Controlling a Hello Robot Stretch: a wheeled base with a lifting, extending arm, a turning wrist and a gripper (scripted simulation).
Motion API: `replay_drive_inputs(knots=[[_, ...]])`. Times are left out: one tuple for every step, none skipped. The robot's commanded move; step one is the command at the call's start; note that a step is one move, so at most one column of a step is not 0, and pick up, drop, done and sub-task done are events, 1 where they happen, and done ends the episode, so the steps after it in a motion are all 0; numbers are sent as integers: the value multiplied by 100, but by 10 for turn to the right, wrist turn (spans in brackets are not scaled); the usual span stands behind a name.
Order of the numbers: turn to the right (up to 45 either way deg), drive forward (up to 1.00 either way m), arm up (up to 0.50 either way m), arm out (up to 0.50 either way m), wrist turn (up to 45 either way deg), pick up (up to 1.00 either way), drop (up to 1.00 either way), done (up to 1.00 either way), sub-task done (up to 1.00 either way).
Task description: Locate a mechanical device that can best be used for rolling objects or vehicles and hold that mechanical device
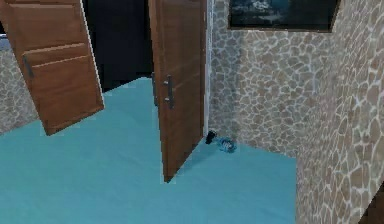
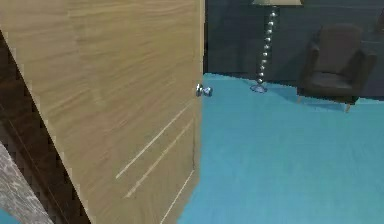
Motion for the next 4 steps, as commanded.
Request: replay_drive_inputs(knots=[[0,85,0,0,0,0,0,0,0],[450,0,0,0,0,0,0,0,0],[60,0,0,0,0,0,0,0,0],[0,40,0,0,0,0,0,0,0]])
